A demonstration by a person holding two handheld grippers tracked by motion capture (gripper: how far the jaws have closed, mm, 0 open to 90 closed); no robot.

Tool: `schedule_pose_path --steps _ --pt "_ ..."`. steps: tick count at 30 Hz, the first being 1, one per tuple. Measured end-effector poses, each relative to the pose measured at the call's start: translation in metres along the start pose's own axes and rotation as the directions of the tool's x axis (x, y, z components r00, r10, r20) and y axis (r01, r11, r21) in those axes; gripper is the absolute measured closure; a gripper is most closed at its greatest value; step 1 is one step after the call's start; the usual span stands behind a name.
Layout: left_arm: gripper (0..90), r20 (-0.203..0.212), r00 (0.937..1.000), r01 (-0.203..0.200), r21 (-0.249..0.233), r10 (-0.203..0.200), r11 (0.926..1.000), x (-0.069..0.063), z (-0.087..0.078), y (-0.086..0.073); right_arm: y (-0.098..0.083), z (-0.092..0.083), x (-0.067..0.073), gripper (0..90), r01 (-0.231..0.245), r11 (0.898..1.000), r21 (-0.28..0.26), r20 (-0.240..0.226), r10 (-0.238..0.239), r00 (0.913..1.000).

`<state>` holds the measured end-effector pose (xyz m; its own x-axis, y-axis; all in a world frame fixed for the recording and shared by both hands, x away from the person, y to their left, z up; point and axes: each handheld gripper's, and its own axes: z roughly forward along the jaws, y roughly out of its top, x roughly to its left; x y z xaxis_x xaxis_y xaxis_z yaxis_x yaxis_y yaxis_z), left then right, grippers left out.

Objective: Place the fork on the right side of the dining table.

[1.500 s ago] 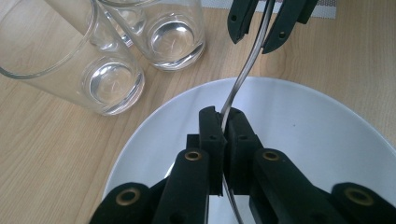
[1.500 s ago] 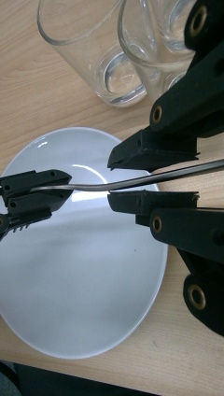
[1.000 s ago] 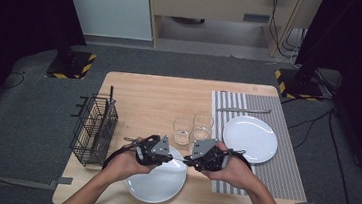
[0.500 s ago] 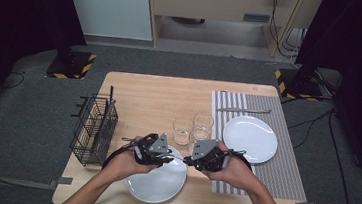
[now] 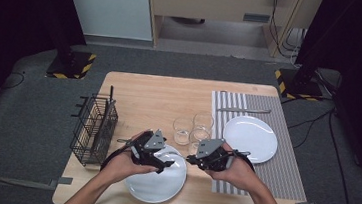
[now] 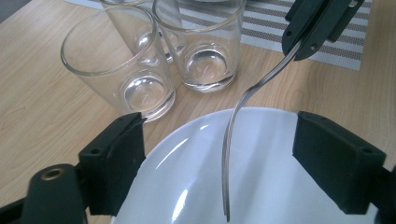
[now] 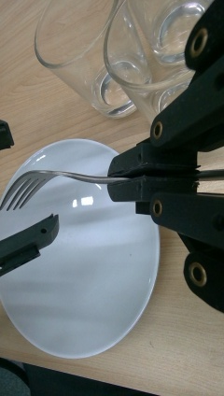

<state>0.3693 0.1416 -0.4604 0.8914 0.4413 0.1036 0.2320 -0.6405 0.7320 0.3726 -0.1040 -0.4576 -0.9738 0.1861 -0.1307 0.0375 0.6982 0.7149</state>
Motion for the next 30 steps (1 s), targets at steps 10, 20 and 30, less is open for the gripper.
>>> schedule_pose_path --steps 10,20,30 --pt "7.8 -0.002 0.9996 0.030 -0.020 -0.030 0.9994 0.000 0.001 -0.003 -0.008 -0.009 -0.002 87.2 -0.022 1.000 -0.004 0.024 0.022 0.9995" --pt "4.4 -0.002 0.9984 0.056 -0.036 -0.056 0.9978 -0.001 0.000 -0.009 -0.019 -0.025 -0.003 87.2 -0.041 0.999 -0.014 0.055 0.042 0.9976" --pt "3.5 0.002 0.9975 0.070 -0.046 -0.070 0.9965 -0.002 0.001 -0.014 -0.032 -0.044 -0.002 87.2 -0.057 0.998 -0.021 0.078 0.058 0.9952"
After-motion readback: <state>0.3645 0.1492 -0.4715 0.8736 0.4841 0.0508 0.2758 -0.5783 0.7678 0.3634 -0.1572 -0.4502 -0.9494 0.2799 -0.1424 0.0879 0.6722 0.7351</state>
